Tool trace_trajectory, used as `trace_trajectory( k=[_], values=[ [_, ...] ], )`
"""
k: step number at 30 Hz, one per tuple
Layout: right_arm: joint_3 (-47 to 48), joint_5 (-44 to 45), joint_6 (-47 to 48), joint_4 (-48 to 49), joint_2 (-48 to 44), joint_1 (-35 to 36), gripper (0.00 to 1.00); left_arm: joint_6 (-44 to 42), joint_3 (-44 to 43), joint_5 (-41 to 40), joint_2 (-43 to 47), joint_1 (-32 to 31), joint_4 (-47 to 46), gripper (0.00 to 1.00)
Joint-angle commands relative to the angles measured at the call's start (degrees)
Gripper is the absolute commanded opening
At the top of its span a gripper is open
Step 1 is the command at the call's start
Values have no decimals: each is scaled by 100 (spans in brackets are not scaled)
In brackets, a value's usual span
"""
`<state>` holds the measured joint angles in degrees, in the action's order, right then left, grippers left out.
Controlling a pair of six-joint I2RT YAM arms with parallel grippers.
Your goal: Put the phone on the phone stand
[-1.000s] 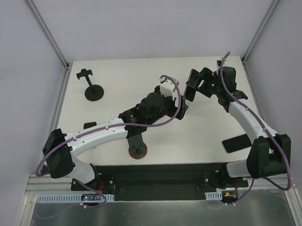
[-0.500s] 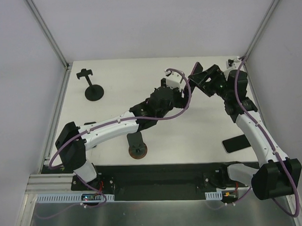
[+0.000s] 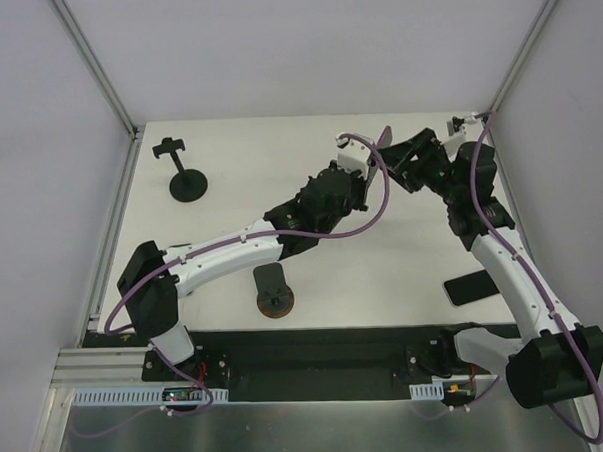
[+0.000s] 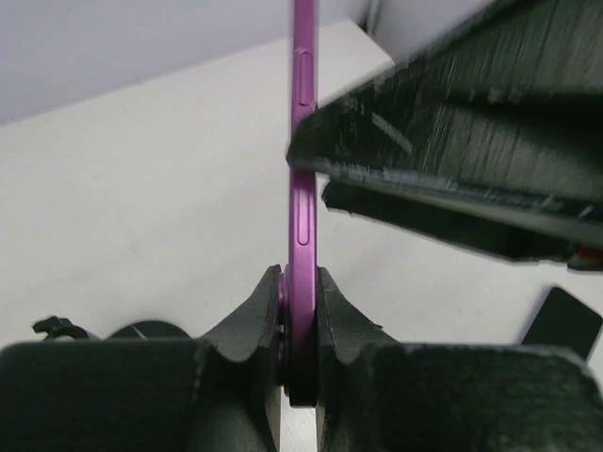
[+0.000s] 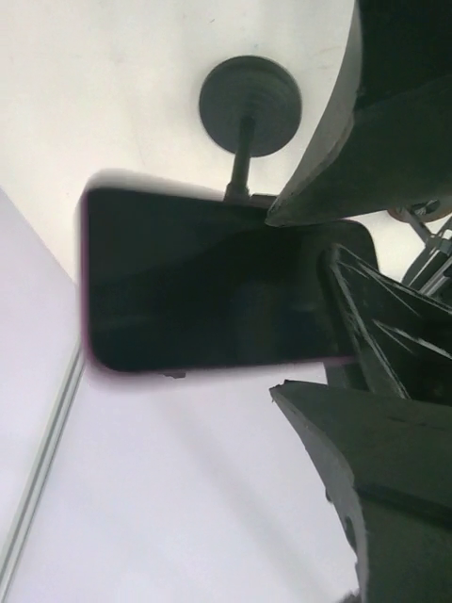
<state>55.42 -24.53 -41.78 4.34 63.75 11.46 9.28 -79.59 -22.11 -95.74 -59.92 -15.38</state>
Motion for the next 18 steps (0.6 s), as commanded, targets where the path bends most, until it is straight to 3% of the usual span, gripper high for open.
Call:
trace_trajectory(
  k=[1, 3, 4, 6, 8, 14, 18],
  values=[
    [188, -376, -15, 752, -266, 154, 15, -242, -189, -153, 379, 7, 157, 0],
    [416, -683, 283, 709, -170, 172, 39, -295, 21, -32, 652, 16, 263, 0],
    [495, -806, 397, 709, -117, 163, 62, -295, 101, 144, 1002, 33, 359, 0],
    [854, -1411, 731, 683, 101, 172, 87, -103, 294, 591, 1381, 191, 605, 0],
    [1076, -2115, 1241, 594, 234, 172, 98, 282, 400, 1347, 1952, 470, 1193, 0],
    [1234, -2520, 2752, 32, 7, 242, 96, 865, 998, 3059, 3692, 1069, 2414, 0],
    [1252, -3249, 3474, -47, -29, 627, 96, 743, 683, 4046, 4221, 1281, 3557, 0]
  ],
)
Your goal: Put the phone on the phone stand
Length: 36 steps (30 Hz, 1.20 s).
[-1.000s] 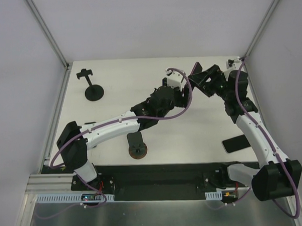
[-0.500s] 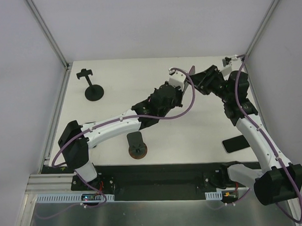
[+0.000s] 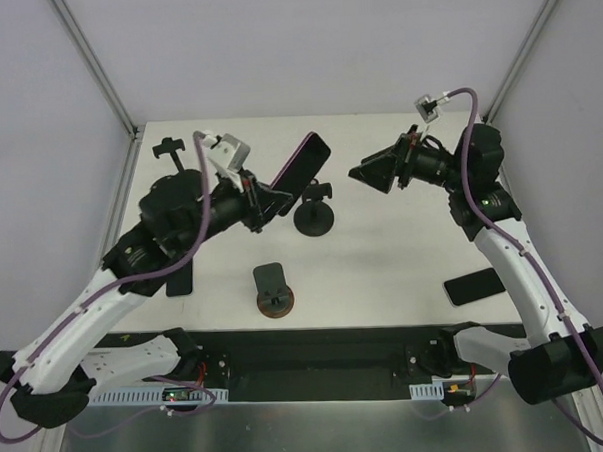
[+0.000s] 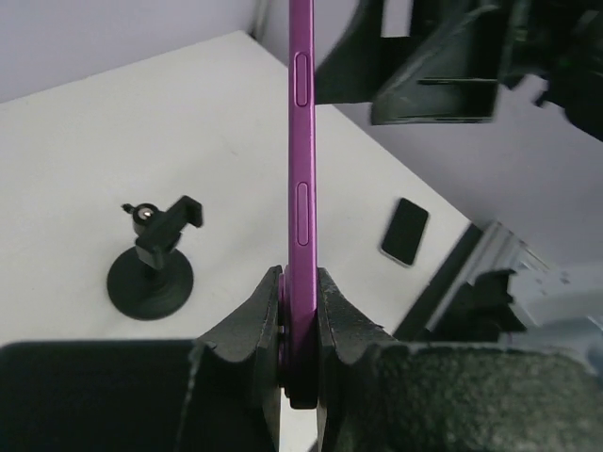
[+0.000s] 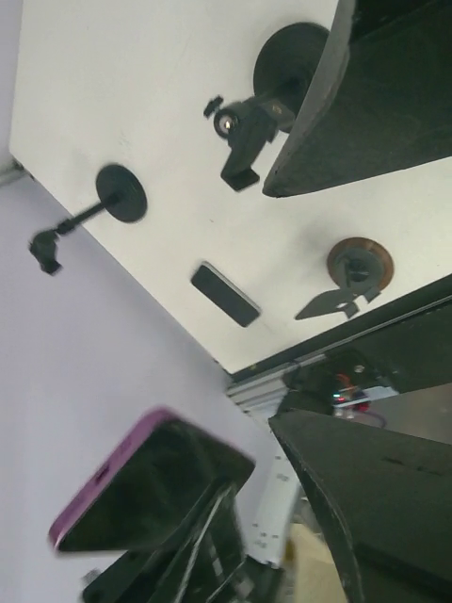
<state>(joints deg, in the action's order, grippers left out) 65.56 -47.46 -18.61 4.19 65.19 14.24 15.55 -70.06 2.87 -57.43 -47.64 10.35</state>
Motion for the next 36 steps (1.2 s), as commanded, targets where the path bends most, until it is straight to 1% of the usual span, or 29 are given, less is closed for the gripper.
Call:
trace_trajectory(
  k=[1, 2, 4, 6, 8, 9, 11, 13, 14, 16, 17, 19, 25, 26, 28, 29, 31, 32, 35, 36],
  values=[
    [308, -1297, 1219, -23, -130, 456, 96, 97, -323, 1671, 486, 53, 1195, 0],
    [360, -1457, 1193, -14, -16, 553, 96, 89, -359, 1925, 522, 53, 1415, 0],
    [484, -1756, 1080, 126, 107, 869, 96, 123, -315, 2129, 654, 53, 1540, 0],
    [519, -1784, 1035, 432, 187, 1272, 97, 194, -227, 2366, 741, 53, 1610, 0],
    [528, -1810, 1035, 635, 222, 1510, 99, 220, -166, 2402, 794, 53, 1654, 0],
    [571, -1863, 1044, 732, 266, 1738, 92, 212, -148, 2385, 829, 53, 1689, 0],
    [703, -2117, 1061, 724, 450, 1950, 85, 220, -148, 2384, 856, 53, 1707, 0],
    [905, -2284, 1052, 707, 582, 2223, 74, 220, -166, 2481, 856, 53, 1716, 0],
    [949, -2302, 1044, 698, 678, 2293, 64, 212, -200, 2516, 847, 53, 1725, 0],
    [1046, -2372, 1079, 671, 767, 2434, 55, 203, -244, 2586, 804, 53, 1734, 0],
    [1064, -2425, 1088, 671, 837, 2461, 48, 194, -297, 2578, 786, 53, 1742, 0],
    [1099, -2513, 1114, 645, 881, 2496, 46, 159, -367, 2569, 716, 53, 1742, 0],
    [1117, -2636, 1456, 268, 890, 2487, 45, 18, -763, 2587, 399, 53, 1742, 0],
    [1117, -2680, 1553, 215, 882, 2478, 43, 1, -815, 2569, 373, 53, 1742, 0],
    [1108, -2777, 1606, 144, 864, 2452, 36, -26, -860, 2569, 320, 53, 1742, 0],
    [1082, -2795, 1632, 144, 838, 2443, 24, -35, -903, 2578, 303, 53, 1751, 0],
    [1055, -2795, 1659, 144, 811, 2417, 11, -70, -948, 2578, 285, 44, 1777, 0],
    [1047, -2786, 1676, 144, 794, 2399, 1, -61, -957, 2526, 276, 53, 1786, 0],
    [1029, -2664, 1694, 144, 776, 2364, 1, 70, -974, 2026, 320, 53, 1786, 0],
    [1029, -2550, 1703, 144, 750, 2347, 1, 149, -983, 1685, 346, 53, 1778, 0]
  ],
)
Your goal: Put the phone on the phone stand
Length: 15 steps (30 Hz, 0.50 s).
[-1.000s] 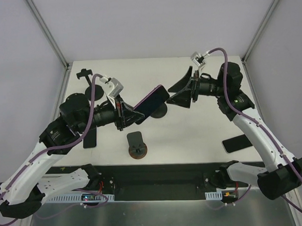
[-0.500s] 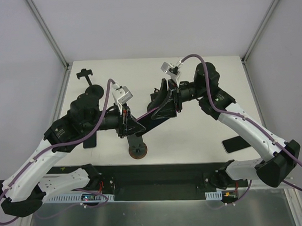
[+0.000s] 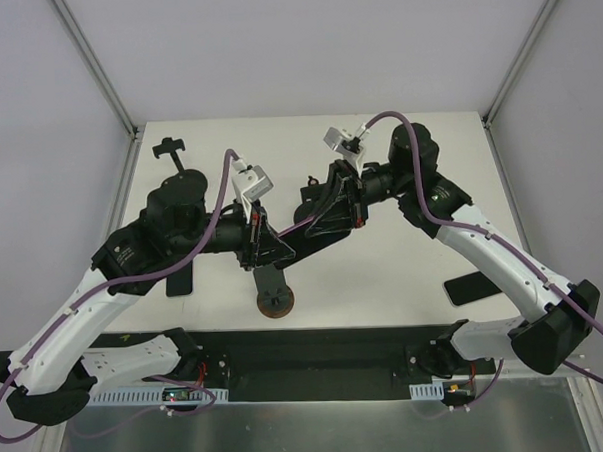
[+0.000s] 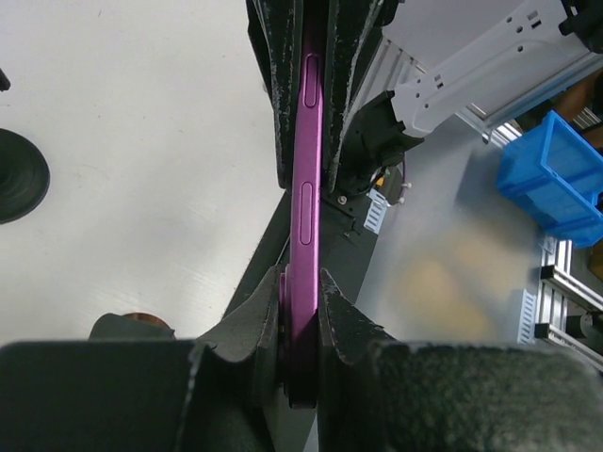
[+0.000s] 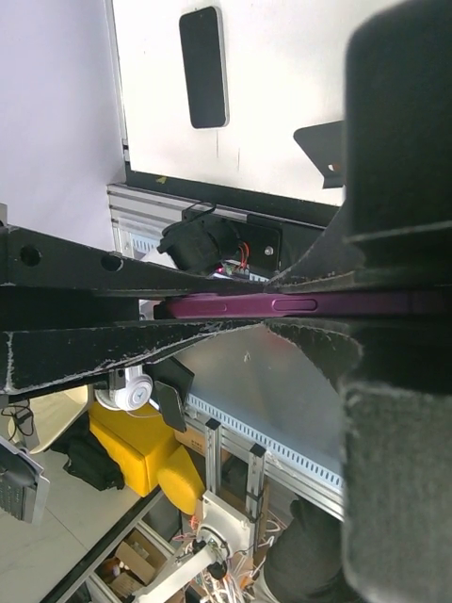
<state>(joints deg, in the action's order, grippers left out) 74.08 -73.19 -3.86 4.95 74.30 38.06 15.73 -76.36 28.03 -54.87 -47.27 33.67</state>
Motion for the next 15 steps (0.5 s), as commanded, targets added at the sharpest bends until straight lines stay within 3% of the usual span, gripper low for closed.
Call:
trace_trajectory(
  k=[1, 3, 6, 8, 12, 15],
  values=[
    [177, 372, 184, 76, -179, -62, 1, 333, -354, -1095, 117, 16, -589, 0],
    [229, 1048, 35, 146, -232, -106, 1, 553, -310, -1518, 231, 16, -668, 10],
    [229, 1517, -798, 733, -180, -115, 1, 966, -3, -2151, 537, 16, -1142, 53],
    [159, 1640, -1571, 1434, -144, -124, 1, 1239, 366, -2547, 749, 16, -1633, 74],
    [-78, 2446, -2425, 1991, -232, -194, 1, 1643, 1095, -3232, 1363, 7, -2311, 89],
    [-429, 2966, -3031, 2448, -416, -282, 1, 2021, 1842, -3559, 1785, 16, -3029, 91]
  ],
)
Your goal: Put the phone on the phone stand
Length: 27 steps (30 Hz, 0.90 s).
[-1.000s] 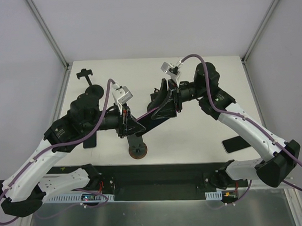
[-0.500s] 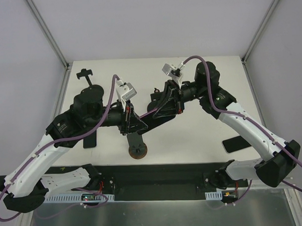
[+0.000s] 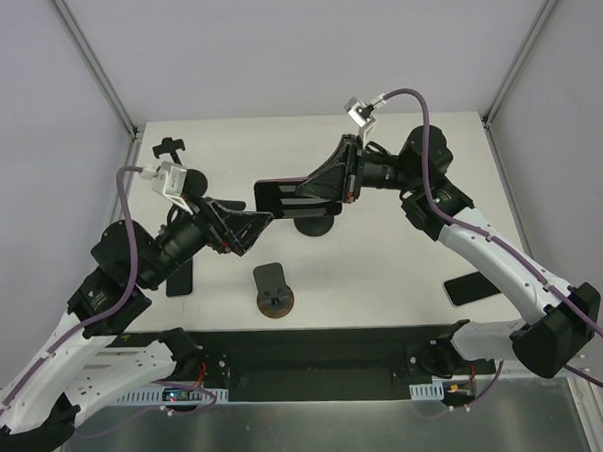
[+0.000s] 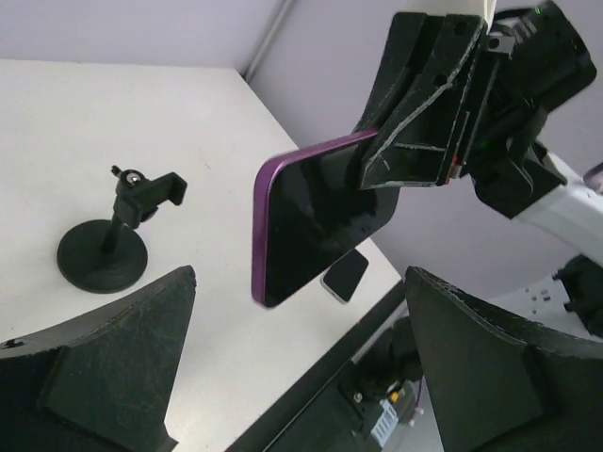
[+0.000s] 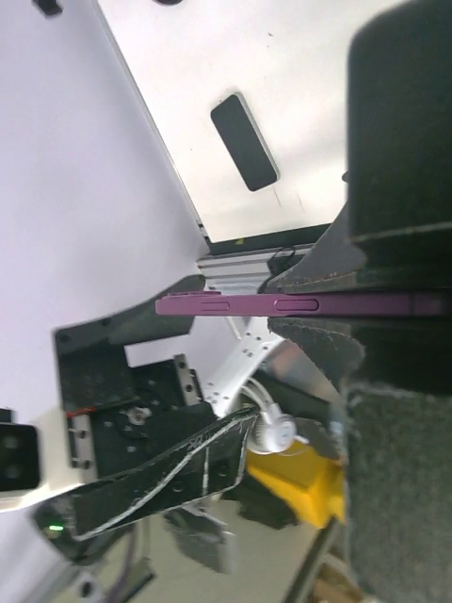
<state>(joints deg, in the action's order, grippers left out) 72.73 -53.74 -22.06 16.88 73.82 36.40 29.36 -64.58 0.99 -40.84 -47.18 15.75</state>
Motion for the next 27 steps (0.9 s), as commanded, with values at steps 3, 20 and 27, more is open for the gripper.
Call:
trace_trajectory(
  k=[3, 20, 27],
  values=[
    [-584, 1294, -1746, 1729, -500, -133, 1, 834, 1288, -681, 586, 7, -2264, 90],
    [-1428, 1972, -3216, 3295, -676, -133, 1, 1256, 1958, -530, -240, 7, -5336, 59],
    [-1630, 2183, -3269, 3392, -878, -116, 1, 1230, 1712, -346, -591, 7, -5574, 38]
  ],
)
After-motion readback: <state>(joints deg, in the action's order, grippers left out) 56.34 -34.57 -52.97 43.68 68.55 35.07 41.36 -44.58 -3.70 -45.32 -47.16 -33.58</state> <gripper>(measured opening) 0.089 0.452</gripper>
